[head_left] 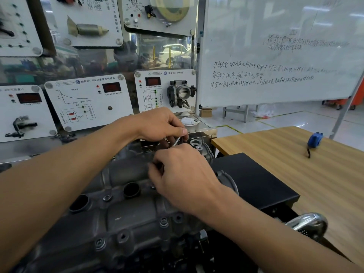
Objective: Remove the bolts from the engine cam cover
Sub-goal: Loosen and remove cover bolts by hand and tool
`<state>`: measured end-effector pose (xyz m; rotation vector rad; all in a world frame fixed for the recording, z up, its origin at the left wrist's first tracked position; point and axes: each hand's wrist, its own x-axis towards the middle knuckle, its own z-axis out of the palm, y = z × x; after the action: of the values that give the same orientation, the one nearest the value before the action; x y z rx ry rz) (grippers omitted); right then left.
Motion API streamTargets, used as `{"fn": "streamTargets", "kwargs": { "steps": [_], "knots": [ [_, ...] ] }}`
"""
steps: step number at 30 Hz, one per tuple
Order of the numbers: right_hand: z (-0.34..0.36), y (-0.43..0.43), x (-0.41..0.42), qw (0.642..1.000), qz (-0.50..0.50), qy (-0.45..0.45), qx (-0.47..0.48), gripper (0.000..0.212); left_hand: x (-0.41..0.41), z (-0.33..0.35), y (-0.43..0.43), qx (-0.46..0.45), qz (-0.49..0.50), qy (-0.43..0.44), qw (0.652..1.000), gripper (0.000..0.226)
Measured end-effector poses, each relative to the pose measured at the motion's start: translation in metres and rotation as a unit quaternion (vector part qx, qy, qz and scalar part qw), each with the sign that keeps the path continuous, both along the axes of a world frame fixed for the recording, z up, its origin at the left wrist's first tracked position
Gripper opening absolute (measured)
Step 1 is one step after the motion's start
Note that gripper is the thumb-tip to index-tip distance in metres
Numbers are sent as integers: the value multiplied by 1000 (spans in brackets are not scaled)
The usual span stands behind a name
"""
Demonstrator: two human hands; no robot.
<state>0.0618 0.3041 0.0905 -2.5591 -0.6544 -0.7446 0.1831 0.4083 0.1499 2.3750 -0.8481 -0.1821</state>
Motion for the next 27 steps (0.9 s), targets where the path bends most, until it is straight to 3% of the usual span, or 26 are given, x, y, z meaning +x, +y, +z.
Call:
{"fn": "streamTargets", "kwargs": {
  "steps": [5,7,11,15,19,22,27],
  "knots": [
    [12,-31,-9,998,9,61,-34,20,3,-3,0,-23,4,12,1000,19],
    [15,-53,-14,996,-27,77,-33,11,4,-5,1,-36,8,22,999,19],
    [25,-114,1,986,-135,95,-23,12,6,-5,3,-46,1,27,999,17],
    [30,-146,55,983,-169,66,-14,12,3,-7,6,-31,-4,-3,999,10],
    [32,-132,117,991,-133,10,-25,20,0,-8,3,-39,19,-40,998,11],
    [38,-106,152,995,-86,-2,-42,23,-3,-11,0,-22,37,-116,992,11],
    [46,-62,183,988,15,-52,-144,24,-6,-15,-3,-5,81,-185,979,19]
  ]
}}
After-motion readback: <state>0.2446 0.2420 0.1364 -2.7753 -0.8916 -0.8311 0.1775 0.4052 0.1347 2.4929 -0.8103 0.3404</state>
